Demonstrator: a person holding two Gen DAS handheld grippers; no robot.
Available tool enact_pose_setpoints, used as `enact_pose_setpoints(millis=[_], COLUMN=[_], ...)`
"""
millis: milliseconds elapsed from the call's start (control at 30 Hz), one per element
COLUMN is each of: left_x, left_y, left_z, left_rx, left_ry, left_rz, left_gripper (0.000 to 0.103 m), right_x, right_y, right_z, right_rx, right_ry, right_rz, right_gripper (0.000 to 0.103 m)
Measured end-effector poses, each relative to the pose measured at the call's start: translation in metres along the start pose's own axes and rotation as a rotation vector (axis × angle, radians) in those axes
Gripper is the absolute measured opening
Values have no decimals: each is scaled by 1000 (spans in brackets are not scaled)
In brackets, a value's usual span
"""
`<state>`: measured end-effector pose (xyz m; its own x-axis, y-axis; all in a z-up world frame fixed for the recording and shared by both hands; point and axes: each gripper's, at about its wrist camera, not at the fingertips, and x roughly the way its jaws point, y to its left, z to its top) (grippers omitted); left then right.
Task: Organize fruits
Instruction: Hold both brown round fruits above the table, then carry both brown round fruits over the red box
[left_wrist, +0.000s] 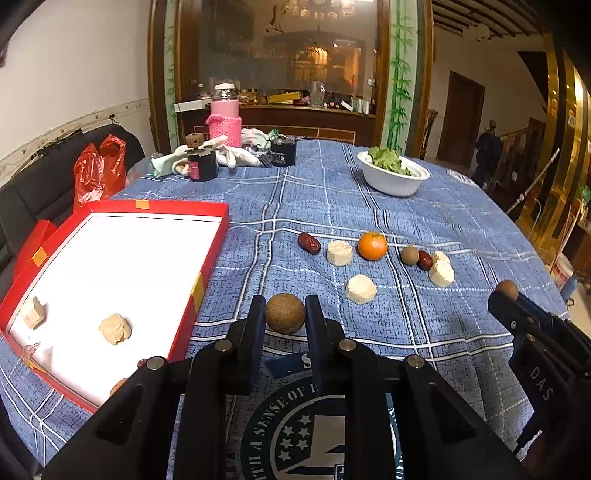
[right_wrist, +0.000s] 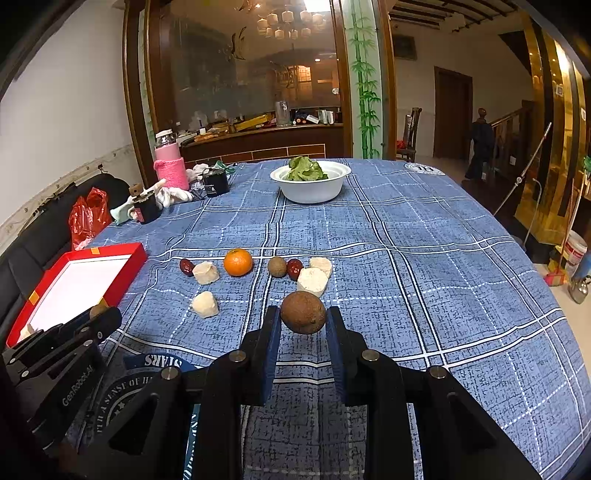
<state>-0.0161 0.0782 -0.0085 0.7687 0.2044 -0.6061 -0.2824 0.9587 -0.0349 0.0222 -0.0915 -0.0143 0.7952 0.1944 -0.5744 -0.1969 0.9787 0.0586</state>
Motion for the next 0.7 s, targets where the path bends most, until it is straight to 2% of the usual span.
enact_pose_setpoints(millis=[367, 433, 500, 700], left_x=[-6, -9, -11, -25], left_y=[7, 12, 28, 85], left_z=[0, 1, 5, 14], left_rx=[-38, -40, -81, -170], left_ry=[-33, -43, -31, -65], left_rz=[18, 46, 43, 131], left_gripper=[19, 19, 19, 19], right_x=[-4, -4, -3, 1], right_y=[-3, -1, -1, 7], right_z=[0, 0, 0, 0], right_rx=[20, 14, 8, -25], right_ry=[-23, -19, -13, 3], right_rz=[-3, -1, 3, 10], right_gripper=[26, 26, 26, 26])
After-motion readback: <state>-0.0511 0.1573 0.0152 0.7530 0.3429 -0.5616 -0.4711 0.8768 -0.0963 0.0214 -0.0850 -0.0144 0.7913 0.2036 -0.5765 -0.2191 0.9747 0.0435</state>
